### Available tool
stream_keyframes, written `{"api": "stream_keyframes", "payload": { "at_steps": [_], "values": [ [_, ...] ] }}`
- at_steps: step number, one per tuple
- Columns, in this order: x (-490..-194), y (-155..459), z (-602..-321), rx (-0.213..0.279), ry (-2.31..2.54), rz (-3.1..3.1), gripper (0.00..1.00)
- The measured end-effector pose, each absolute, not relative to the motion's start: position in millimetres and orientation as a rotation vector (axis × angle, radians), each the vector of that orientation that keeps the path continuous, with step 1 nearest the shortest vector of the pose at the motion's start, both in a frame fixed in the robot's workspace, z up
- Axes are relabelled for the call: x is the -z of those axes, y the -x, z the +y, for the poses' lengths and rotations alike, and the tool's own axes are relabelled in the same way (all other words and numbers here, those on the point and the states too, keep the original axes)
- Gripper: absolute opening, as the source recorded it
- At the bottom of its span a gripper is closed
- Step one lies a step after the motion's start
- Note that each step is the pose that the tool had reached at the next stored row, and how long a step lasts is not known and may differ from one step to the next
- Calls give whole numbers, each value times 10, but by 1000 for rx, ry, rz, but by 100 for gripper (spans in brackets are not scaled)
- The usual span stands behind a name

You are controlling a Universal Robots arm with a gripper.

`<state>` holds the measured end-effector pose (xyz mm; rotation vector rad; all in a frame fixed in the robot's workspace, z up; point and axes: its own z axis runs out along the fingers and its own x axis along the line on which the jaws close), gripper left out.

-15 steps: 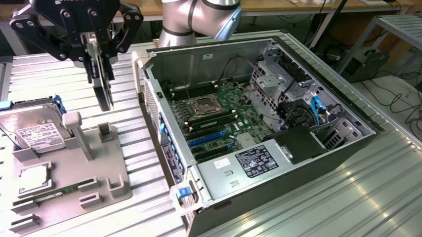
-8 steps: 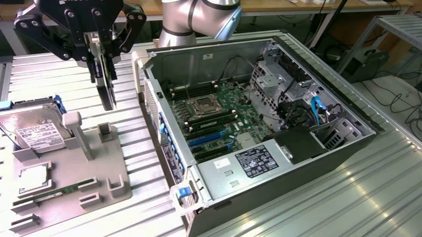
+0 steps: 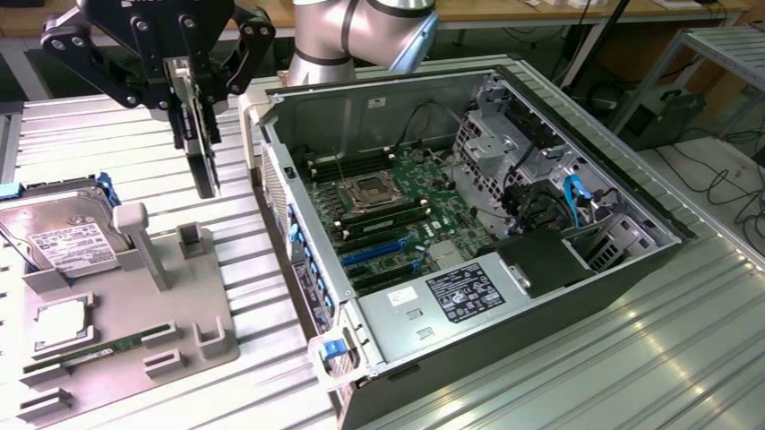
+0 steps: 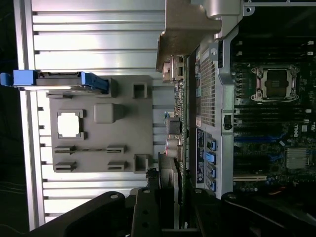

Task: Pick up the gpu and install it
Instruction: 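Pick up the gpu and move the gpu toward the slot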

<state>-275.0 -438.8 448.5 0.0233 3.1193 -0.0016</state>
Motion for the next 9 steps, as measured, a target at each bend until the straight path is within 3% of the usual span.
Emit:
{"api": "stream_keyframes", "payload": {
  "at_steps": [9],
  "values": [
    [-4485, 2693, -4388, 2, -23, 3119, 28]
  ]
}}
